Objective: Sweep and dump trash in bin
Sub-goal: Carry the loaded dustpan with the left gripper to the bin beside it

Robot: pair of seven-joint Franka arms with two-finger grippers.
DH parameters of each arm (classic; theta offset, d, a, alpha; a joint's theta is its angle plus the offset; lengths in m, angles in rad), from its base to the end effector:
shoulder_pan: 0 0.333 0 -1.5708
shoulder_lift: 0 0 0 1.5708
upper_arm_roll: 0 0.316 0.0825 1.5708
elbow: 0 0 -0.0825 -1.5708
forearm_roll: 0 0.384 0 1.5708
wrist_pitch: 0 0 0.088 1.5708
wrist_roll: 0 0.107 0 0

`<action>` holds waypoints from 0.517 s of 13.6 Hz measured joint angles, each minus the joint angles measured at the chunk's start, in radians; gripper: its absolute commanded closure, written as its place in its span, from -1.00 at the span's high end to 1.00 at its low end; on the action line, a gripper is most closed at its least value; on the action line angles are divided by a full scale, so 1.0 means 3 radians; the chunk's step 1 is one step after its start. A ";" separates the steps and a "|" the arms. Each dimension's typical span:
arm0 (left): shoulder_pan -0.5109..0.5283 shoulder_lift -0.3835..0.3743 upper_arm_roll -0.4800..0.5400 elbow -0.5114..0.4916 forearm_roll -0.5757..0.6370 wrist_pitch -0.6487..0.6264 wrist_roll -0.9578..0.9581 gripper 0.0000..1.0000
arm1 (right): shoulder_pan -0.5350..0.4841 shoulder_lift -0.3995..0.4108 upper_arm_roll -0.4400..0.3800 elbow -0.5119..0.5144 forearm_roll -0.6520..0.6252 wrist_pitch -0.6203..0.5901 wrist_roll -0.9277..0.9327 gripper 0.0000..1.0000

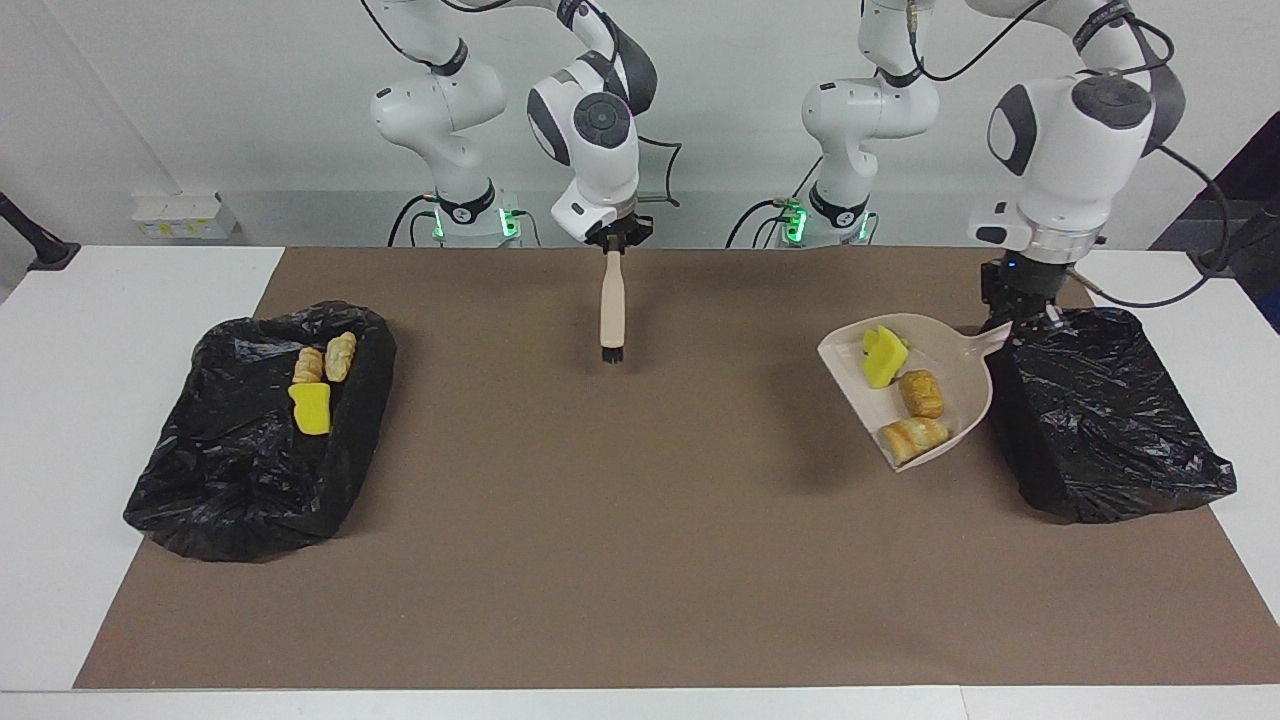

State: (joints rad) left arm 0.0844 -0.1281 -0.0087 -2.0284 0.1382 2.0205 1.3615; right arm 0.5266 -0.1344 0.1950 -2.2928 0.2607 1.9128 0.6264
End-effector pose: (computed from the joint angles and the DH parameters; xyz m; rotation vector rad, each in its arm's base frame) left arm 0.5298 0.0480 0.5156 -2.3258 1.8397 -0.0080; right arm 0.3370 0.3218 0.3881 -3.0915 0.0435 0.5004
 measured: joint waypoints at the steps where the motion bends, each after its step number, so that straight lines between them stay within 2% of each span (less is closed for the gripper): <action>1: 0.0217 -0.0021 0.0005 0.0005 -0.0079 0.0000 0.0080 -1.00 | 0.0042 0.0000 0.0000 -0.0047 0.0000 0.0072 0.0000 -1.00; 5: 0.1003 -0.0036 0.0034 0.0090 -0.0189 0.0038 0.0466 -1.00 | 0.0146 0.0008 0.0001 -0.0242 0.0000 0.0340 0.0002 -0.63; 7: 0.1168 0.0005 0.0080 0.0209 -0.0007 0.0087 0.0603 -1.00 | 0.0146 0.0041 0.0001 -0.0268 0.0000 0.0367 0.0004 -0.46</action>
State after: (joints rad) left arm 0.4347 -0.1265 0.0154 -1.9657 0.1361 2.0466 1.5423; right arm 0.5704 -0.1220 0.1953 -2.3731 0.2607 2.0229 0.6275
